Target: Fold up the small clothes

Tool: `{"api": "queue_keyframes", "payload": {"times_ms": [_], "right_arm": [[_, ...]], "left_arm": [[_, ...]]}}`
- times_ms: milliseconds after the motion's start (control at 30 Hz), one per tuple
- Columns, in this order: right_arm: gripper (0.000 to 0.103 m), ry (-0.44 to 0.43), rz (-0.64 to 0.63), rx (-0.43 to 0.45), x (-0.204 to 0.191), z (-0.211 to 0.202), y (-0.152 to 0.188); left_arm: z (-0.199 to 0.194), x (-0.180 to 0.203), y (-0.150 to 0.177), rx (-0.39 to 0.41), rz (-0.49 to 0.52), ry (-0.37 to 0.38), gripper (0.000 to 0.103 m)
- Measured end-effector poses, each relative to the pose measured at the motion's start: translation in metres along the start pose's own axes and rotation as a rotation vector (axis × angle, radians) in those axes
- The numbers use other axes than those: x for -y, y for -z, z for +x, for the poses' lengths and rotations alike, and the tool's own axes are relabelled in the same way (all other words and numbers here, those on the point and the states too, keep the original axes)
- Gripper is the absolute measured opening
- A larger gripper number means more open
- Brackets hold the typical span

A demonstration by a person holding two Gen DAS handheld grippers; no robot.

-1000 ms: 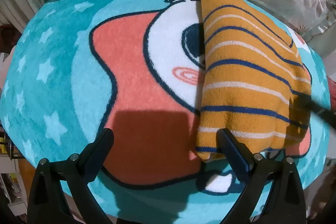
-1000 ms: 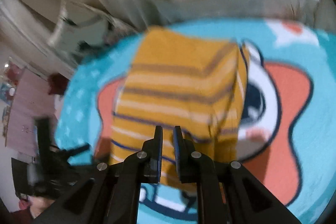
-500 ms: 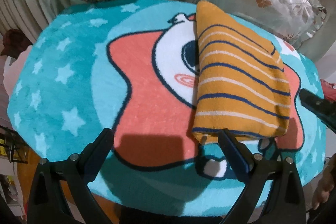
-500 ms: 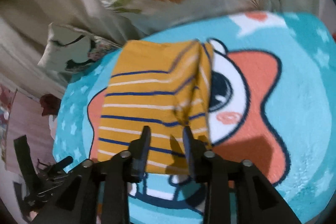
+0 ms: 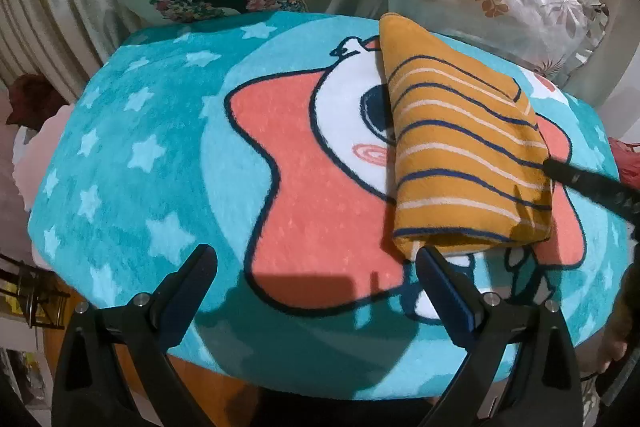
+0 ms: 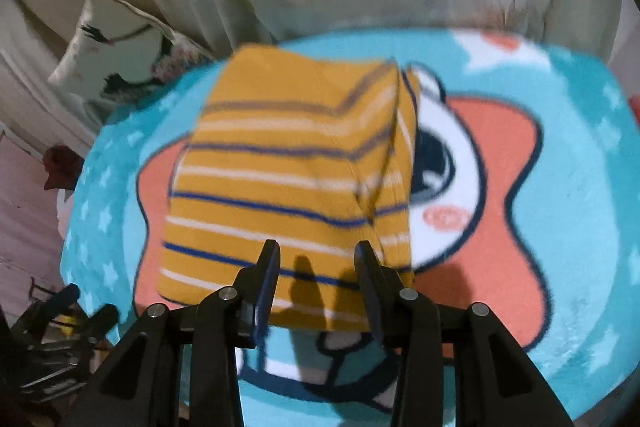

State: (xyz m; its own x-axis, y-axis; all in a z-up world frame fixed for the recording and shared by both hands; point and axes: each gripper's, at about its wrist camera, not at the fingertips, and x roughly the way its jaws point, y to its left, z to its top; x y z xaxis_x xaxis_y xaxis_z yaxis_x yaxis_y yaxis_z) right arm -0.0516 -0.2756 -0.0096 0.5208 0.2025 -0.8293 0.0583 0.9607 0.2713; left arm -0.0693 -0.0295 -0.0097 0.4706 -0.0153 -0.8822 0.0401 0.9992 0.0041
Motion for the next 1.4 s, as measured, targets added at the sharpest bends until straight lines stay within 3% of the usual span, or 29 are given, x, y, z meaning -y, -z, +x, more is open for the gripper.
{"api": "queue_keyframes", "payload": {"times_ms": [133,367,500,600,800,900,1033,1133,1233,1400], "right_arm": [[0.043,0.016,-0.066,0.019,-0.038,0.001,-0.005],[0.046,0.123,-0.057,-0.159,-0.059,0.076,0.003],[0.047,0.079,-0.020,-0.086,-0.073,0.042,-0.019],[0.053,0.123,-0.039,-0.007,-0.085,0.035,-0.051],[0.056,0.197,-0.008,-0.100,-0.085,0.113,-0.085],[0.056,0.215,-0.026,-0.093,-0.094,0.102,-0.096],[0.056,0.206,0.014,-0.018,-0.094,0.083,-0.110],[0.056,0.227,0.068,-0.057,-0.089,0.107,-0.128],[0.064,0.250,0.084,-0.118,-0.082,0.139,-0.134],[0.065,0.230,0.096,-0.043,-0.080,0.113,-0.133]], "left_arm": [[-0.001,-0.014,-0.009,0.016,0.007,0.018,0.099],[-0.002,-0.051,-0.027,0.041,0.015,0.022,0.099],[0.004,-0.070,-0.038,0.044,0.033,0.020,0.099],[0.010,-0.080,-0.045,0.034,0.035,0.030,0.099],[0.020,-0.090,-0.051,0.017,0.070,0.042,0.099],[0.024,-0.094,-0.054,0.016,0.093,0.050,0.099],[0.033,-0.100,-0.059,0.003,0.093,0.062,0.099],[0.039,-0.102,-0.061,-0.010,0.097,0.068,0.099],[0.044,-0.101,-0.062,-0.016,0.112,0.068,0.099],[0.055,-0.094,-0.069,-0.027,0.134,0.089,0.099]]}}
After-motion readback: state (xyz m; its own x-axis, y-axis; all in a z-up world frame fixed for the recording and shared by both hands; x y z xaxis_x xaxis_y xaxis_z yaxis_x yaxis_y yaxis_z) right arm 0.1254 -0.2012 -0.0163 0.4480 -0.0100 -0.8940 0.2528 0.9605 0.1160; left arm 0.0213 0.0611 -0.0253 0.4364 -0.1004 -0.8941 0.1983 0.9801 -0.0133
